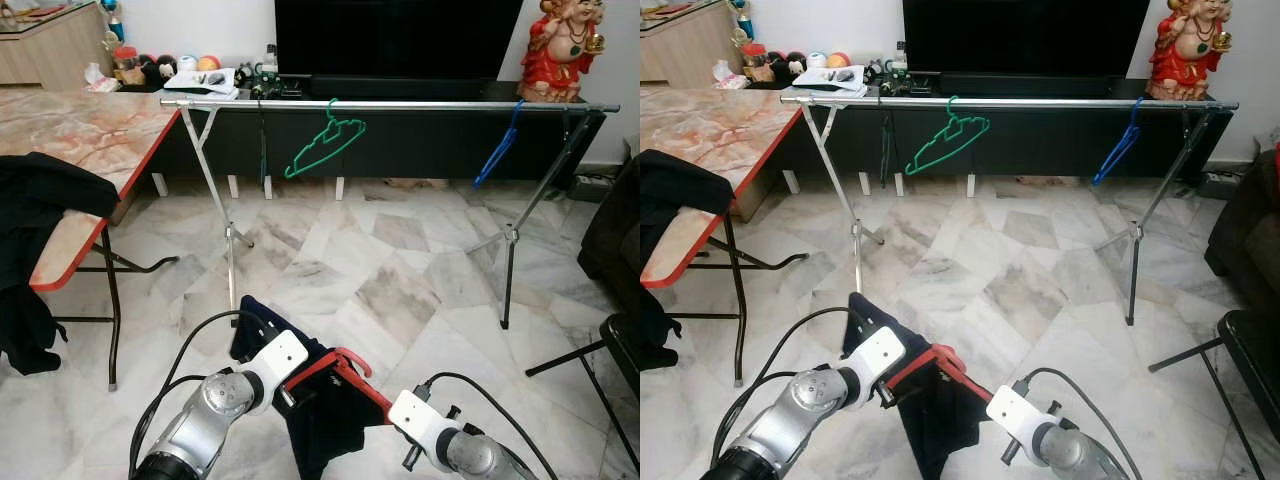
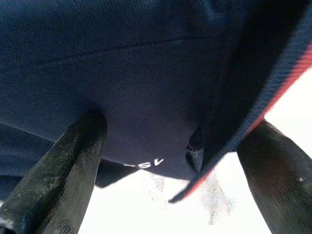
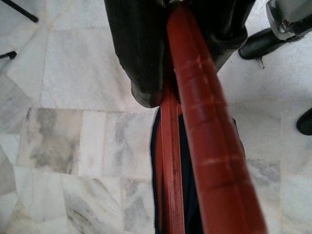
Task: Hang hanger
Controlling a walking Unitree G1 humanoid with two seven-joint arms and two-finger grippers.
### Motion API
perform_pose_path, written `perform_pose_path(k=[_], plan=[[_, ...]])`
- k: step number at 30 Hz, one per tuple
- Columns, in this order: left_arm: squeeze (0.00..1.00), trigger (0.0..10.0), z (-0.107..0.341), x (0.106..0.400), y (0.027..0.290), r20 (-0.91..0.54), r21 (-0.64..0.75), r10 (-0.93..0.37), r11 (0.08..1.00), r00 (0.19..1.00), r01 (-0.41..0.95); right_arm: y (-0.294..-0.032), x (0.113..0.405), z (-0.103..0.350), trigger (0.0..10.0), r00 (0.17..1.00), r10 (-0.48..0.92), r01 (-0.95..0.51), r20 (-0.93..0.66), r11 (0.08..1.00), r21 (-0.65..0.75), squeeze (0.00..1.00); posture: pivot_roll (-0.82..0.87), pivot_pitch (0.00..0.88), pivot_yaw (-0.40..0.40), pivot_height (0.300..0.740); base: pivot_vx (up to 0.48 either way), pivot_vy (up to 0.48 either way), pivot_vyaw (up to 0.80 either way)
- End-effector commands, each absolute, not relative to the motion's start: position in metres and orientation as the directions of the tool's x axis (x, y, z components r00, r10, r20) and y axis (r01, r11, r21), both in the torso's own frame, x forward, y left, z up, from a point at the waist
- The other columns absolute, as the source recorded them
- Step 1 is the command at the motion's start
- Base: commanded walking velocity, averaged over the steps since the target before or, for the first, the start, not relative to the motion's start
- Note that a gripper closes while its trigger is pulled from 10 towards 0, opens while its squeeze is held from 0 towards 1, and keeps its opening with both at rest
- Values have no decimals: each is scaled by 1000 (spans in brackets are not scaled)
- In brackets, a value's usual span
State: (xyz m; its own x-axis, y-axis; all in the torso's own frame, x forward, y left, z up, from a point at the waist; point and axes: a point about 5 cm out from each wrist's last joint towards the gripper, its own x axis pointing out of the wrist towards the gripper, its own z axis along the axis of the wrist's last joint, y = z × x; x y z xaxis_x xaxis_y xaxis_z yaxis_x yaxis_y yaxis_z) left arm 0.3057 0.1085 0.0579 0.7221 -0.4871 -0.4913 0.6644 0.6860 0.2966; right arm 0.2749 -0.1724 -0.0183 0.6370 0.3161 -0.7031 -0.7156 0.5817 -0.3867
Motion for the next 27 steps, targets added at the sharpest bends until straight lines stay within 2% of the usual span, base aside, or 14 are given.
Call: perform_pose_path(k=[1, 7, 17, 19, 22, 24, 27], plan=[[0, 10000, 58, 310, 111, -489, 294, -457, 716, 743, 633, -163, 281, -11, 0, 642, 382, -735, -664, 554, -392, 0, 90, 57, -51, 740, 0, 0, 0], [0, 10000, 58, 315, 113, -480, 299, -419, 748, 771, 593, -159, 279, -11, 0, 630, 408, -752, -661, 534, -386, 0, 86, 56, -51, 740, 0, 0, 0], [0, 10000, 59, 311, 105, -486, 236, -481, 731, 730, 640, -160, 278, -12, 0, 626, 403, -753, -668, 534, -384, 0, 94, 58, -52, 740, 0, 0, 0], [0, 10000, 58, 303, 98, -508, 177, -561, 675, 654, 716, -160, 279, -12, 0, 629, 397, -750, -668, 536, -388, 0, 94, 58, -52, 740, 0, 0, 0], [0, 10000, 60, 301, 98, -507, 180, -593, 637, 625, 750, -162, 279, -12, 0, 629, 383, -751, -677, 525, -400, 0, 94, 58, -52, 740, 0, 0, 0], [0, 10000, 61, 302, 99, -508, 190, -589, 635, 629, 748, -163, 279, -12, 0, 630, 380, -749, -678, 528, -400, 0, 94, 58, -52, 740, 0, 0, 0], [0, 10000, 58, 307, 103, -507, 200, -529, 696, 681, 690, -160, 281, -11, 0, 633, 393, -747, -667, 536, -393, 0, 94, 57, -49, 740, 0, 0, 0]])
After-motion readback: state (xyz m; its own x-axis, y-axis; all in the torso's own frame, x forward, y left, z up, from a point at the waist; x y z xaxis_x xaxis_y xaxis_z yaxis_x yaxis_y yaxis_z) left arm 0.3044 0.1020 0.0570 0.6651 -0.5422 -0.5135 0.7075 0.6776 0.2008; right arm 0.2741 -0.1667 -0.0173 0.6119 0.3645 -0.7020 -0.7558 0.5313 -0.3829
